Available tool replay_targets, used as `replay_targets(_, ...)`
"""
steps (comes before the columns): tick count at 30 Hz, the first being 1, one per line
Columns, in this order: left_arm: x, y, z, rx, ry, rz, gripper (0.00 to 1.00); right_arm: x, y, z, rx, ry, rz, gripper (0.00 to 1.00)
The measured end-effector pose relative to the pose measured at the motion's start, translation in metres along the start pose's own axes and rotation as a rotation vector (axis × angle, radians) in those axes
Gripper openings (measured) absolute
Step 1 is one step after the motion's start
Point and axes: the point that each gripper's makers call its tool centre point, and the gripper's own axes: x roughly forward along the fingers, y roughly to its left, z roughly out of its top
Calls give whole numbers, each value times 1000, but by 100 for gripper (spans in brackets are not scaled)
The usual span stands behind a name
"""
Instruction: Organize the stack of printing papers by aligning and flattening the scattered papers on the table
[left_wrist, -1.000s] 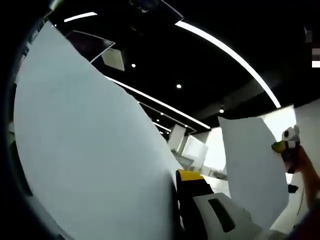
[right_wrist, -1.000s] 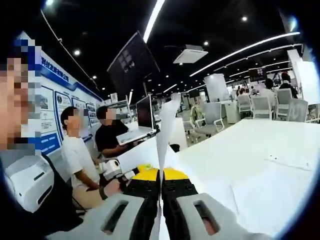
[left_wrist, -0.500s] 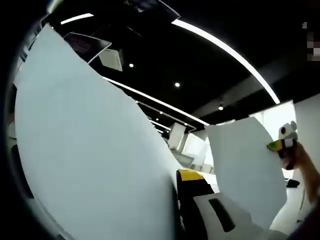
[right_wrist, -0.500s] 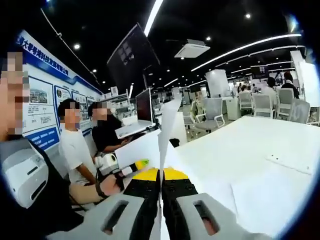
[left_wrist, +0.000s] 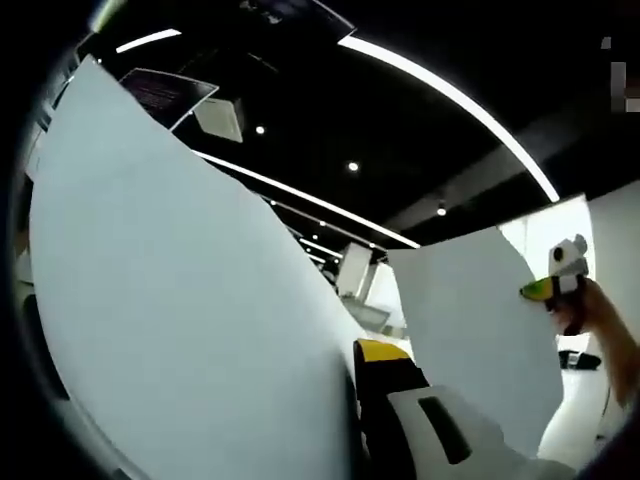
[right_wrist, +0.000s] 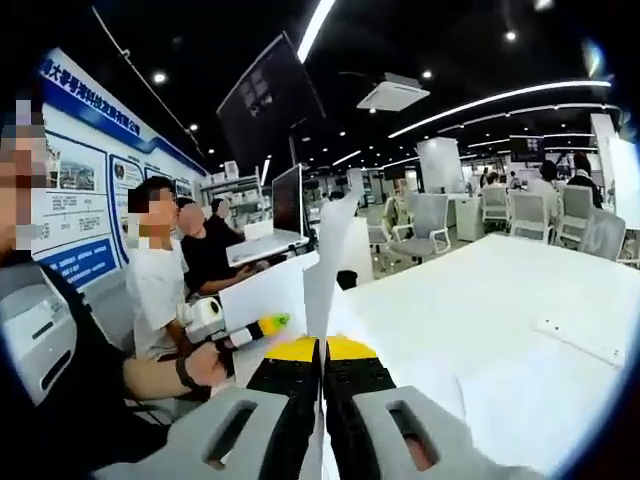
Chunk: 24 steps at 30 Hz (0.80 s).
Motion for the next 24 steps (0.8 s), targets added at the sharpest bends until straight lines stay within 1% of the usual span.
replay_targets(4, 0, 0, 0, 3, 1, 1, 12, 6, -9, 1, -10, 5, -16, 0)
replay_targets(8, 0, -1, 0, 9, 1, 2, 12, 16, -17, -2, 3, 16, -14, 0)
replay_targets(9, 0, -1, 0, 8, 1, 2, 12, 17, -17, -3, -1, 21, -15, 0)
replay_targets(11, 0, 0, 0, -1, -1, 0, 12, 19, -22, -5, -36, 35, -22, 0)
replay_targets(13, -1, 1, 1, -13, -6, 1, 12, 19, -27, -3, -20, 32, -35, 0)
replay_targets(16, -1, 1, 1, -14, -7, 1, 12, 19, -27, -3, -10, 30, -33, 0)
replay_targets(19, -1, 0, 2, -19, -12, 2, 12, 22, -26, 0, 55, 17, 15, 0)
replay_targets(24, -1, -1, 1, -16, -10, -2, 12, 30, -38, -1, 38, 40, 6, 0)
